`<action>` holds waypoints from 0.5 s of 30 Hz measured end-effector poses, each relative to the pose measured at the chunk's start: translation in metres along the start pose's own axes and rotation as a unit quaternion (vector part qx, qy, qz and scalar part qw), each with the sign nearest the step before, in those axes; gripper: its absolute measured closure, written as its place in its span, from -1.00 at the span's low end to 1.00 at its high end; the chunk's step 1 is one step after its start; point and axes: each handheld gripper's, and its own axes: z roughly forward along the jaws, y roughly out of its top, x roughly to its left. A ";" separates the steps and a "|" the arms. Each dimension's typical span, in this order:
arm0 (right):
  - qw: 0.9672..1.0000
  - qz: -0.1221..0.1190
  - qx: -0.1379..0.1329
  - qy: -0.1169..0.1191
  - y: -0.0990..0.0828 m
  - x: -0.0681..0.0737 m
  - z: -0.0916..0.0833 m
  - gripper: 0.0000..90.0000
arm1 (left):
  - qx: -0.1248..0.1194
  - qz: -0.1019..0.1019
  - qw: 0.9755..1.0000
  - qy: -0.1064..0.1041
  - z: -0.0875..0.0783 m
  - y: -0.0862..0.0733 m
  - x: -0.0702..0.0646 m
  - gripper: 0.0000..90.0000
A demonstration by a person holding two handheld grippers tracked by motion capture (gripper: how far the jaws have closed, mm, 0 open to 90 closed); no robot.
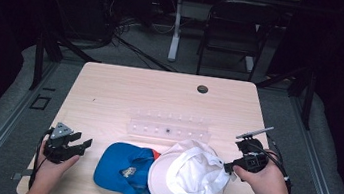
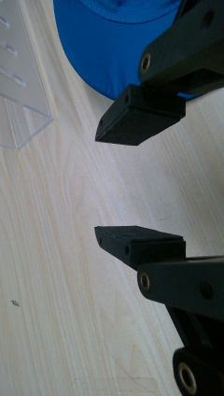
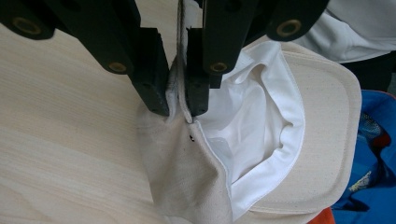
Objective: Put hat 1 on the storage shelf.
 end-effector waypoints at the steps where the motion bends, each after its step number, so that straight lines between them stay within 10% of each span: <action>1: 1.000 0.002 0.002 -0.001 0.001 0.001 0.000 0.78 | 0.000 0.000 1.000 0.000 0.000 0.000 0.000 0.06; 15: 1.000 0.010 0.014 0.006 0.019 0.015 -0.019 0.80 | -0.001 -0.002 1.000 -0.001 0.000 0.000 0.000 0.06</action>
